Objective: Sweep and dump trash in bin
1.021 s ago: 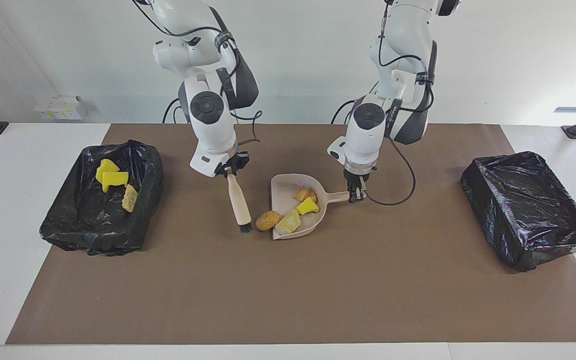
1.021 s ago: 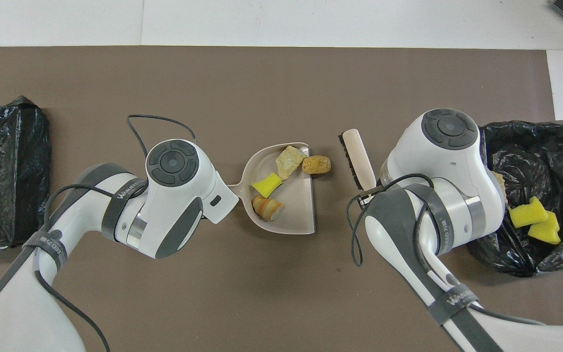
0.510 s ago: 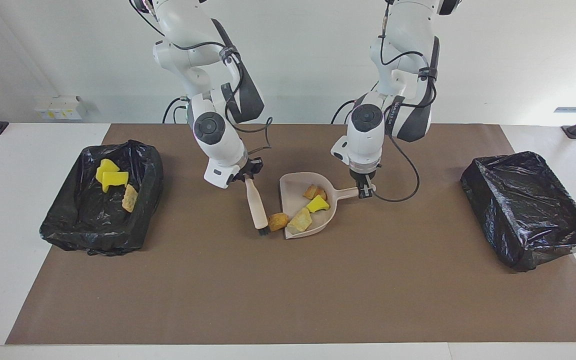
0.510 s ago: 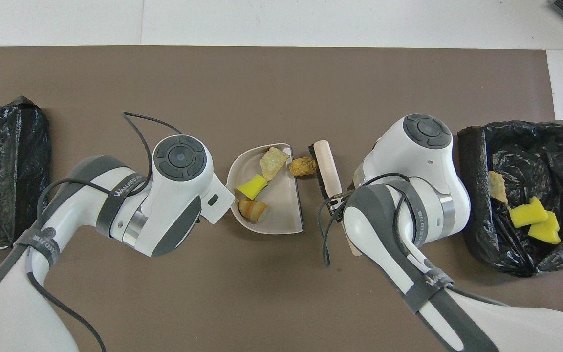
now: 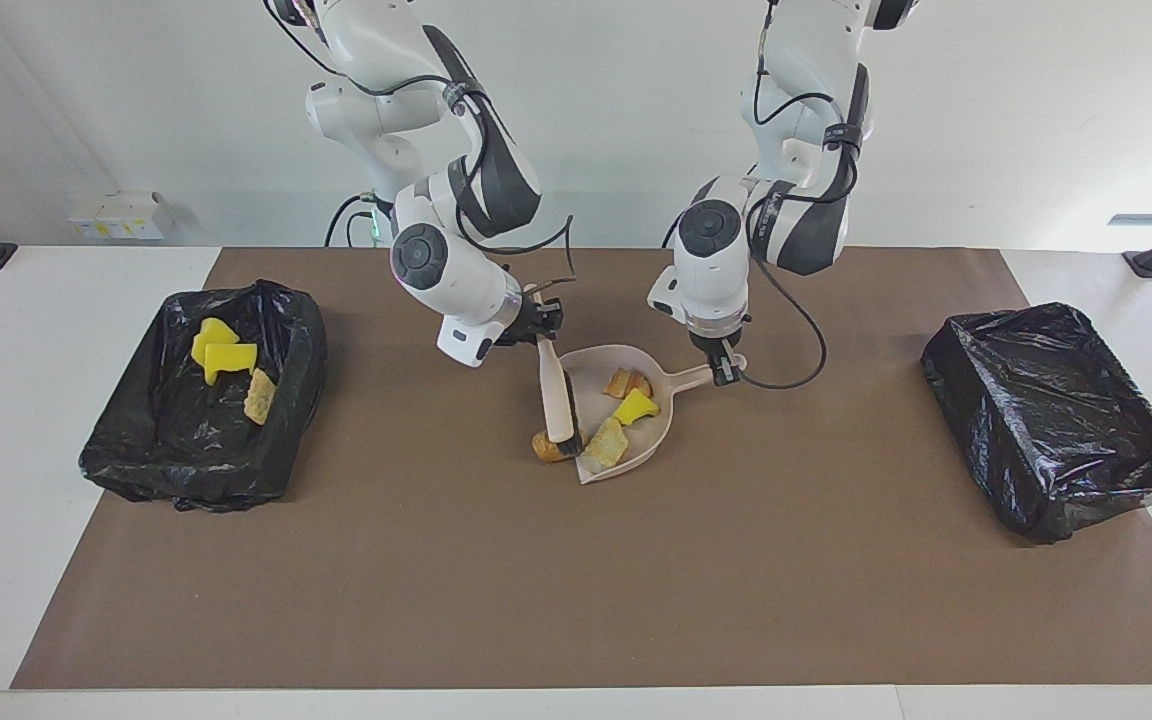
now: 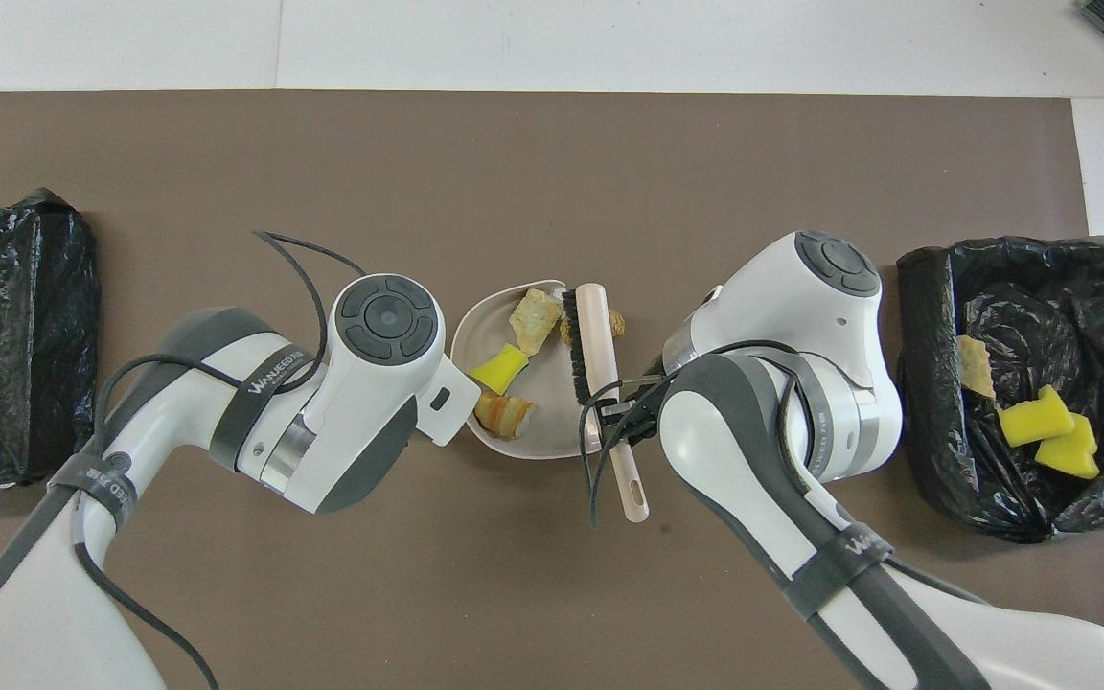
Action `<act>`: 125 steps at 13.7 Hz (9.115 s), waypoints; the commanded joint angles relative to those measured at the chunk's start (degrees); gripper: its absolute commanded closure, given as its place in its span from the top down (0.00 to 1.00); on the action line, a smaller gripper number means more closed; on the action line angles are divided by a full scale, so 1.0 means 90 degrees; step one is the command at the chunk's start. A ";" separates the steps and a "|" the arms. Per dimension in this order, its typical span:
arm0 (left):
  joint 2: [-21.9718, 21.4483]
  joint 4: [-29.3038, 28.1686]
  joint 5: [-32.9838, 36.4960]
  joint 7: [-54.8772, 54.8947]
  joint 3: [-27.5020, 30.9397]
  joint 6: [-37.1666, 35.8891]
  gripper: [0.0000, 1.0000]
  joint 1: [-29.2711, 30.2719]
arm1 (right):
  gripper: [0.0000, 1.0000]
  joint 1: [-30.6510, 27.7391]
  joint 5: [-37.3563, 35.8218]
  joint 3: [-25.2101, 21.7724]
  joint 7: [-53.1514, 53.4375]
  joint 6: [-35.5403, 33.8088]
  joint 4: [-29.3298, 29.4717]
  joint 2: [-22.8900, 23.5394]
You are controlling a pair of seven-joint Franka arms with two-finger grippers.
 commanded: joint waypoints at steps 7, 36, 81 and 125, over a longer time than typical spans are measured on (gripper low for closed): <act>-0.0012 0.0122 0.0117 -0.0125 0.0045 -0.0061 0.00 -0.0209 | 0.00 -0.0147 -0.2909 -0.0022 -0.0252 -0.0200 0.0580 0.0319; -0.0128 0.0521 -0.1649 0.4326 0.0036 0.0742 0.00 0.2427 | 0.00 0.1620 -0.0998 0.0026 0.3400 -0.0759 -0.1216 -0.1770; -0.0519 0.2348 0.5946 0.5471 0.0153 0.0232 0.00 0.5231 | 1.00 -0.1387 -0.2692 -0.0364 0.1300 -0.2017 0.1137 -0.2033; 0.1209 0.1812 -0.1484 -0.7944 -0.0999 0.0164 0.00 0.0084 | 1.00 -0.1221 -0.3215 -0.2268 -0.0555 -0.2427 0.1509 -0.1955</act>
